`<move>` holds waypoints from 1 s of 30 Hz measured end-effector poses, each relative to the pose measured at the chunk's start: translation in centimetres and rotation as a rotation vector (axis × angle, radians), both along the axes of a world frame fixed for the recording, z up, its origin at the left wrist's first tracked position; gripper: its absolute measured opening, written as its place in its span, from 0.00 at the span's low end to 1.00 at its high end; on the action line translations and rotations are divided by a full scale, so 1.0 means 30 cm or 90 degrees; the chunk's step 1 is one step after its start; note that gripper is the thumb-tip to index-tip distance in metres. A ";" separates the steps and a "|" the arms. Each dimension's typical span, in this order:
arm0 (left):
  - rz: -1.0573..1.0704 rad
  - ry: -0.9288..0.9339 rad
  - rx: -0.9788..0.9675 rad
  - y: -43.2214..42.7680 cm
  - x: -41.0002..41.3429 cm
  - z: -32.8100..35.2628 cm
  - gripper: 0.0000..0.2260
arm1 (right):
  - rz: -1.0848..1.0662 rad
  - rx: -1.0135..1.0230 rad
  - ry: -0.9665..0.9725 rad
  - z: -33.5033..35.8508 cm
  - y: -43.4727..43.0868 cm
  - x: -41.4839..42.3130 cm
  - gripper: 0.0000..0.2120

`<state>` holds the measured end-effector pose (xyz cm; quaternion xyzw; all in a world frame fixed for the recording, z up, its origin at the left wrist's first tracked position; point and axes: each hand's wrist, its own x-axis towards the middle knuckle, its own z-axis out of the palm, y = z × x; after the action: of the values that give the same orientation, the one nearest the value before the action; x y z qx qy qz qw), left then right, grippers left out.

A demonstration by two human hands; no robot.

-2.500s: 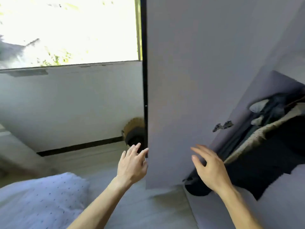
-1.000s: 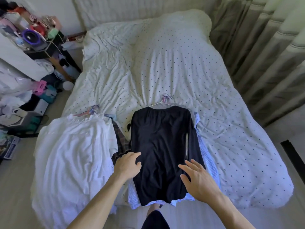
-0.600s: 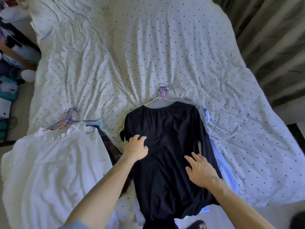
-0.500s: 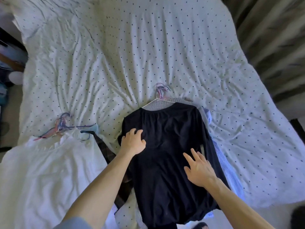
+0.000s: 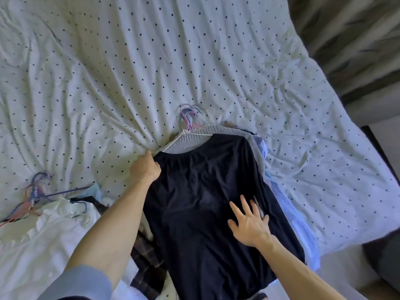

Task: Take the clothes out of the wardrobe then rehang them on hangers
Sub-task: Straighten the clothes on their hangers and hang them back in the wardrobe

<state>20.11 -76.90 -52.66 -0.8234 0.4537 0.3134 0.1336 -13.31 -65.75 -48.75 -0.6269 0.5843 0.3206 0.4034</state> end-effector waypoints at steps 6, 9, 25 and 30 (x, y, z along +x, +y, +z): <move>0.032 0.071 -0.112 0.112 -0.047 0.093 0.15 | -0.107 0.019 -0.045 0.067 -0.036 -0.025 0.29; 0.093 0.177 -0.131 0.227 -0.097 0.182 0.16 | -0.210 -0.010 -0.104 0.147 -0.047 -0.016 0.30; -0.174 0.442 -0.170 0.830 -0.750 0.658 0.19 | -0.645 -0.196 -0.468 0.603 0.375 -0.200 0.06; -0.403 0.430 -0.124 0.780 -0.976 0.838 0.13 | -0.702 -0.248 -0.475 0.738 0.643 -0.597 0.04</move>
<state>-9.17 -53.49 -27.52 -0.5055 0.7275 0.4638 -0.0103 -31.21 -46.47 -26.62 -0.3680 0.6865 -0.2788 0.5618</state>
